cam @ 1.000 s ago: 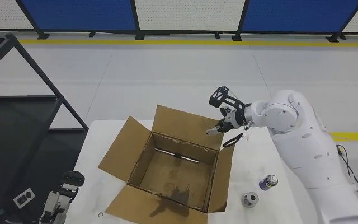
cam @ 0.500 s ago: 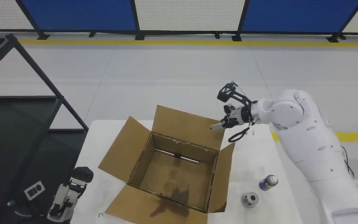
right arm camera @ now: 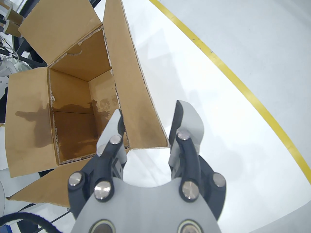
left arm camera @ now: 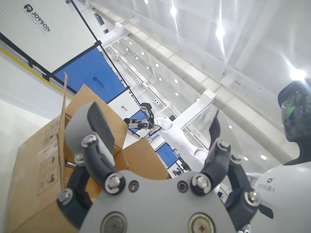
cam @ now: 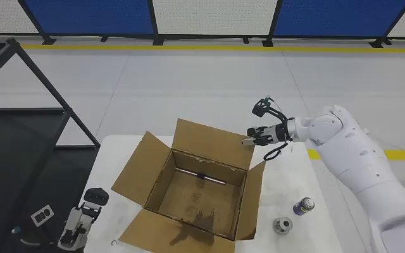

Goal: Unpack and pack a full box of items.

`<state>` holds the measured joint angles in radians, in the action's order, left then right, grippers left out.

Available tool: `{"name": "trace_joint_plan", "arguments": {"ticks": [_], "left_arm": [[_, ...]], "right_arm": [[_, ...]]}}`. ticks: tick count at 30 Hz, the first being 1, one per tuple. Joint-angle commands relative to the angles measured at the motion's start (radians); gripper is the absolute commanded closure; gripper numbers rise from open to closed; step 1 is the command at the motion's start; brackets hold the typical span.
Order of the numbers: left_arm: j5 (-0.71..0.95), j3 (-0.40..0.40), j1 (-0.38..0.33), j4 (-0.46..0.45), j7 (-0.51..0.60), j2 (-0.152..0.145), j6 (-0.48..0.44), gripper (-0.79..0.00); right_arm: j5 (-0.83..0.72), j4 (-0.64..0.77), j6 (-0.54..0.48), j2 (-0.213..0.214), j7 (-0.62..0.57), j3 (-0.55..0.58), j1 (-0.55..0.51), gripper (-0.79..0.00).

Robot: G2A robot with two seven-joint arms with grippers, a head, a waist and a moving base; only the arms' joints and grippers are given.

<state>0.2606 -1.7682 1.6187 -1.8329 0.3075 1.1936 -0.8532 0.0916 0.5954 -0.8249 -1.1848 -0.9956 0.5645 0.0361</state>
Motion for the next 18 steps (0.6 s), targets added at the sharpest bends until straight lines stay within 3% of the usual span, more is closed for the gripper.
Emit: {"name": "trace_joint_plan", "arguments": {"ticks": [1,18], "left_arm": [[-0.009,0.003,-0.001,-0.001,-0.008,0.001,0.001,-0.785],[-0.043,0.032,-0.023,0.023,-0.036,0.008,0.02,-0.785]], "right_arm": [[-0.03,-0.007,-0.012,0.003,0.012,-0.05,0.012,-0.003],[-0.224,-0.026,-0.168,0.042,0.169,-0.381,0.113,0.0]]}}
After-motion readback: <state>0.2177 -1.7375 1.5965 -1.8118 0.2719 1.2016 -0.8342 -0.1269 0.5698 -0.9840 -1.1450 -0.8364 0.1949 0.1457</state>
